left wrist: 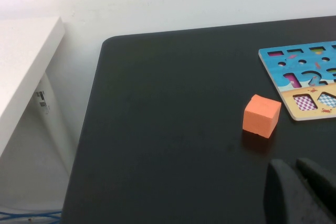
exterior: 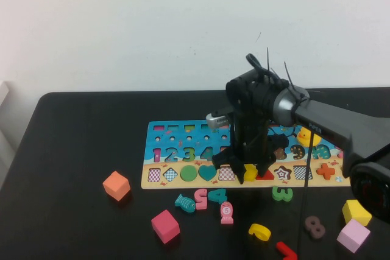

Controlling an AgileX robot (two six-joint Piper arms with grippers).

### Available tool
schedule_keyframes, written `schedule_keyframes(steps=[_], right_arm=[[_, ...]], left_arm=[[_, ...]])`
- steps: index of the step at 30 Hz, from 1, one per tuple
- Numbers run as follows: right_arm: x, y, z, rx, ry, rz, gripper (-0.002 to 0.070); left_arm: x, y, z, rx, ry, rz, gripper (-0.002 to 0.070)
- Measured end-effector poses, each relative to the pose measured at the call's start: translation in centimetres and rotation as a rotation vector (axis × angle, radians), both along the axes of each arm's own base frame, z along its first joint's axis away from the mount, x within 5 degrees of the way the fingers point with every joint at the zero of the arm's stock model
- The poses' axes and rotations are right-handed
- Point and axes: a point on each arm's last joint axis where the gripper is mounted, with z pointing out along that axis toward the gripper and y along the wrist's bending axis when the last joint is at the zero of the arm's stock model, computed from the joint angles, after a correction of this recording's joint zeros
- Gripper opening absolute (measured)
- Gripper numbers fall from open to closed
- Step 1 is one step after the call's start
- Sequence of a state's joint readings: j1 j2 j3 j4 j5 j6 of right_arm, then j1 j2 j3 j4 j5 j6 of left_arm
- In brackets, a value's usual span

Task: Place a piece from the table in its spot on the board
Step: Place the "Pentagon" into the hole of the Pentagon

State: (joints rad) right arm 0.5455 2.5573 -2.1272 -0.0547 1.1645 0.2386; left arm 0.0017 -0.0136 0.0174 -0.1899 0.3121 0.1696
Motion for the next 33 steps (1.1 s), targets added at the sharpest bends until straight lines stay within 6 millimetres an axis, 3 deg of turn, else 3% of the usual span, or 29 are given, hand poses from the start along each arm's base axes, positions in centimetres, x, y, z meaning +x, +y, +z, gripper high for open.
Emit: schedule_keyframes(steps=[33], right_arm=[[0.58,-0.11,0.07,0.034,-0.031,0.072,0.0392]], left_arm=[[0.00,0.00,0.00,0.000,0.000,0.000,-0.0002]])
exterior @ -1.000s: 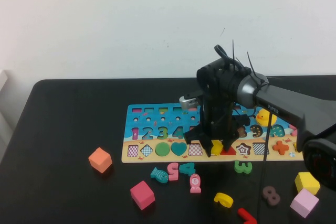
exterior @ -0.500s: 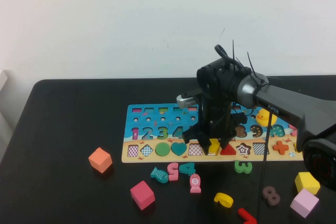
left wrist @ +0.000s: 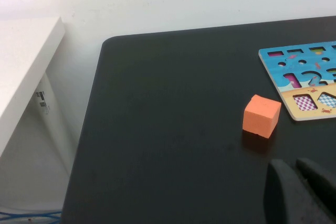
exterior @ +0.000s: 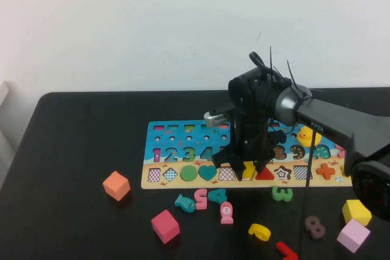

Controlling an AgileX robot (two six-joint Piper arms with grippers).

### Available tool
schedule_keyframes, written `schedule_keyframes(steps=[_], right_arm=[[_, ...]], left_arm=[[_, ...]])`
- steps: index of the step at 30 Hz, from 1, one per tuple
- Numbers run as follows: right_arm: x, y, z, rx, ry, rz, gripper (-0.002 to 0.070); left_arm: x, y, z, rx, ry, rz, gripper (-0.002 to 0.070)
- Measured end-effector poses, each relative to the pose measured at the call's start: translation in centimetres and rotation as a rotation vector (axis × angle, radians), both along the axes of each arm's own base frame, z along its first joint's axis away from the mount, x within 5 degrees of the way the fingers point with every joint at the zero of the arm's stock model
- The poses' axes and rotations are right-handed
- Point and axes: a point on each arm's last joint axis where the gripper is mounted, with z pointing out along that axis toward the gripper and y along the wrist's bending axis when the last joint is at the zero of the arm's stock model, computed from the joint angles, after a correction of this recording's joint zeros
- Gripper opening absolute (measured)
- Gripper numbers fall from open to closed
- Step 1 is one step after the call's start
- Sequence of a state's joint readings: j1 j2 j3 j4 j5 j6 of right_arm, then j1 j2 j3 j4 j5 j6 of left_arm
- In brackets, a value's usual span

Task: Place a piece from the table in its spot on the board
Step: Place the "Pentagon" into the hole of the Pentagon

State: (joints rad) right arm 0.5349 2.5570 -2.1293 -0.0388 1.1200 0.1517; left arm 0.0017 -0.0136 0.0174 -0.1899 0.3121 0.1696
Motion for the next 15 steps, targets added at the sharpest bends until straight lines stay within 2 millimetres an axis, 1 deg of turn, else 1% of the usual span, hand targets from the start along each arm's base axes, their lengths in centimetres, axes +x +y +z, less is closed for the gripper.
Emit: schedule_keyframes(steps=[4,6,15], right_arm=[[-0.01,0.02,0.00,0.002,0.001,0.001,0.0432],[-0.03,0.01,0.00,0.001,0.003,0.001,0.0441],[0.00,0.02,0.04,0.002,0.002,0.001,0.0446]], left_arm=[[0.00,0.00,0.00,0.000,0.000,0.000,-0.0002],[0.00,0.00,0.00,0.000,0.000,0.000,-0.0001],[0.00,0.00,0.00,0.000,0.000,0.000,-0.0001]])
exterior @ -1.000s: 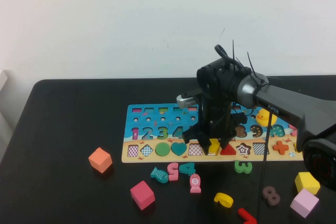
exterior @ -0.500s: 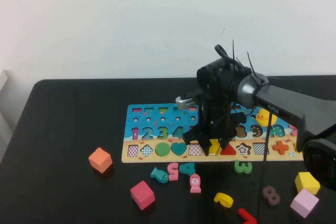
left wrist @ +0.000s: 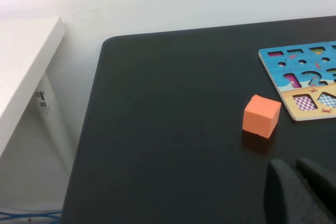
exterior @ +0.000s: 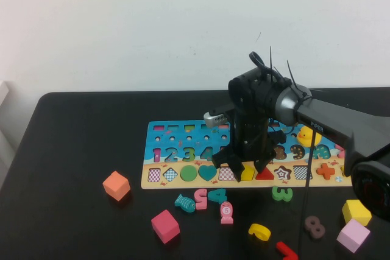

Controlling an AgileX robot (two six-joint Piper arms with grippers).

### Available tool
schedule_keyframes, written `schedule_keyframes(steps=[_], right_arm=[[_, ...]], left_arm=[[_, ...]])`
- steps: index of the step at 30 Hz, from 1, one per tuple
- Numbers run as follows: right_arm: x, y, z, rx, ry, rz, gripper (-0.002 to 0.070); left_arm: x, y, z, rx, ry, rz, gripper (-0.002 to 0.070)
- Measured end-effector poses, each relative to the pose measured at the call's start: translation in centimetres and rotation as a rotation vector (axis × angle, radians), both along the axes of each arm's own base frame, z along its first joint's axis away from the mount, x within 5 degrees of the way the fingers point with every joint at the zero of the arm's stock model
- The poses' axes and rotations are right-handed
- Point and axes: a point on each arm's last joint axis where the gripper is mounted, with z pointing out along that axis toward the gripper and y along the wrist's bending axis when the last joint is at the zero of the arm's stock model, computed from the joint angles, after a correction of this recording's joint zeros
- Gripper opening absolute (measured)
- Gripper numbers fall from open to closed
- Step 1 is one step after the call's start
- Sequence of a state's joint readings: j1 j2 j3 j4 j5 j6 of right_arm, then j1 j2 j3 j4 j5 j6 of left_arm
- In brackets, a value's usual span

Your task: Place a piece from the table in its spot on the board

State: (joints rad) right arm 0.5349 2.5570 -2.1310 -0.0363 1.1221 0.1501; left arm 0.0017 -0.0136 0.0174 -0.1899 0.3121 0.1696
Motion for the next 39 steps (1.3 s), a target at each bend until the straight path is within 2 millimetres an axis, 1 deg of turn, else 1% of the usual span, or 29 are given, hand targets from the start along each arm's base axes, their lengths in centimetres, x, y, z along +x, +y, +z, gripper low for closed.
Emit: schedule_keyframes(steps=[3,5,7,9,12,14,16,18,21,22,25,28,31,34,37,39], right_arm=[[0.1,0.1,0.5,0.000,0.000,0.007,0.0438],[0.4,0.2,1.3,0.004,-0.009,0.020,0.0405],[0.7,0.4,2.6,0.014,-0.028,0.027,0.0340],[1.0,0.6,4.3,0.035,-0.066,0.038,0.0246],[1.0,0.6,8.0,0.069,-0.130,0.048,0.0101],[0.7,0.4,10.8,0.093,-0.178,0.052,0.0046],[0.2,0.1,14.1,0.117,-0.239,0.055,0.0021],[-0.6,-0.2,17.7,0.128,-0.316,0.066,0.0019],[-2.8,-0.2,22.9,0.131,-0.433,0.107,0.0019],[-3.6,0.1,24.1,0.129,-0.464,0.127,0.0019],[-6.8,0.8,28.6,0.133,-0.573,0.186,0.0019],[-10.1,1.4,32.2,0.148,-0.661,0.238,0.0019],[-13.1,1.7,35.1,0.187,-0.724,0.281,0.0019],[-15.9,1.9,37.4,0.236,-0.768,0.327,0.0019],[-18.0,2.0,38.9,0.273,-0.793,0.363,0.0019],[-19.0,2.1,39.5,0.292,-0.804,0.382,0.0019]], left_arm=[[0.0,0.0,0.0,0.000,0.000,0.000,-0.0001],[0.0,0.0,0.0,0.000,0.000,0.000,-0.0001],[0.0,0.0,0.0,0.000,0.000,0.000,-0.0002],[0.0,0.0,0.0,0.000,0.000,0.000,-0.0001],[0.0,0.0,0.0,0.000,0.000,0.000,-0.0001],[0.0,0.0,0.0,0.000,0.000,0.000,-0.0002],[0.0,0.0,0.0,0.000,0.000,0.000,-0.0001],[0.0,0.0,0.0,0.000,0.000,0.000,-0.0001],[0.0,0.0,0.0,0.000,0.000,0.000,-0.0001],[0.0,0.0,0.0,0.000,0.000,0.000,-0.0001],[0.0,0.0,0.0,0.000,0.000,0.000,-0.0001],[0.0,0.0,0.0,0.000,0.000,0.000,-0.0001],[0.0,0.0,0.0,0.000,0.000,0.000,-0.0001],[0.0,0.0,0.0,0.000,0.000,0.000,-0.0001],[0.0,0.0,0.0,0.000,0.000,0.000,-0.0001],[0.0,0.0,0.0,0.000,0.000,0.000,-0.0002]])
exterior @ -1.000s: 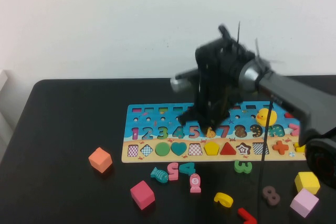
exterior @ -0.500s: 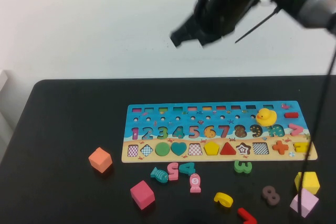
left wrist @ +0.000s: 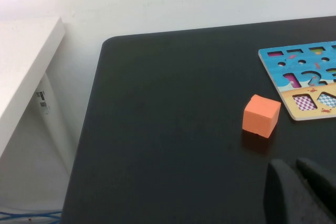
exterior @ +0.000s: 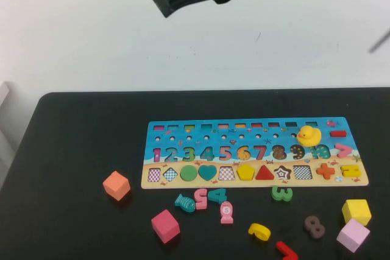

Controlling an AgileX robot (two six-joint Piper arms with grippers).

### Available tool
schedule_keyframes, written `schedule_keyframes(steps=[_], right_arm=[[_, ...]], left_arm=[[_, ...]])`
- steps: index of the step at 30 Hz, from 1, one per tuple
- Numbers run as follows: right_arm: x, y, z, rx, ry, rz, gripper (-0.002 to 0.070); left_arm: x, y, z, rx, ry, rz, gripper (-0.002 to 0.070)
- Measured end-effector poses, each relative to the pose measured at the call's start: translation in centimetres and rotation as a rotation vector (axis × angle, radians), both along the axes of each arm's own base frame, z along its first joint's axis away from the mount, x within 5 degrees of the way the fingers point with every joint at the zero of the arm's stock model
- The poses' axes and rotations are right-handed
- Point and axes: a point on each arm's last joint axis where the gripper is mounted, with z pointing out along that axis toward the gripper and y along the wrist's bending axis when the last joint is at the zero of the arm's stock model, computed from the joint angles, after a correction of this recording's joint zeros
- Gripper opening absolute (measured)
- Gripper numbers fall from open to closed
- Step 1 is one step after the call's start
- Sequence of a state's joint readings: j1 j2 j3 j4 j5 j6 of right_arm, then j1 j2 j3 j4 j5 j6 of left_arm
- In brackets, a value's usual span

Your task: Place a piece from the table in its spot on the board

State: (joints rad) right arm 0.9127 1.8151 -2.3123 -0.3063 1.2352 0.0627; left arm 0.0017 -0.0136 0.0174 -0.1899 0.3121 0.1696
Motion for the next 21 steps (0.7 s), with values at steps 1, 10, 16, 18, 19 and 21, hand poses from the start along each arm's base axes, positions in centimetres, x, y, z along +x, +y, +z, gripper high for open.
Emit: schedule_keyframes(steps=[1,10,16,18,19,21], right_arm=[[-0.4,0.0,0.2,0.005,-0.004,0.008,0.0019],[-1.3,-2.1,1.8,-0.080,-0.104,0.058,0.0019],[-3.8,-4.5,2.2,-0.075,-0.070,0.106,0.0019],[-4.8,-5.7,2.0,-0.080,-0.052,0.113,0.0019],[-5.4,-6.5,2.0,-0.083,-0.050,0.113,0.0019],[-6.4,-7.8,1.3,-0.105,-0.035,0.114,0.0019]], left_arm=[[0.0,0.0,0.0,0.000,0.000,0.000,-0.0001],[0.0,0.0,0.0,0.000,0.002,0.000,-0.0001],[0.0,0.0,0.0,0.000,0.004,-0.001,-0.0001],[0.0,0.0,0.0,0.000,0.004,-0.001,-0.0001],[0.0,0.0,0.0,0.000,0.004,-0.001,-0.0001],[0.0,0.0,0.0,0.000,0.004,-0.001,-0.0001]])
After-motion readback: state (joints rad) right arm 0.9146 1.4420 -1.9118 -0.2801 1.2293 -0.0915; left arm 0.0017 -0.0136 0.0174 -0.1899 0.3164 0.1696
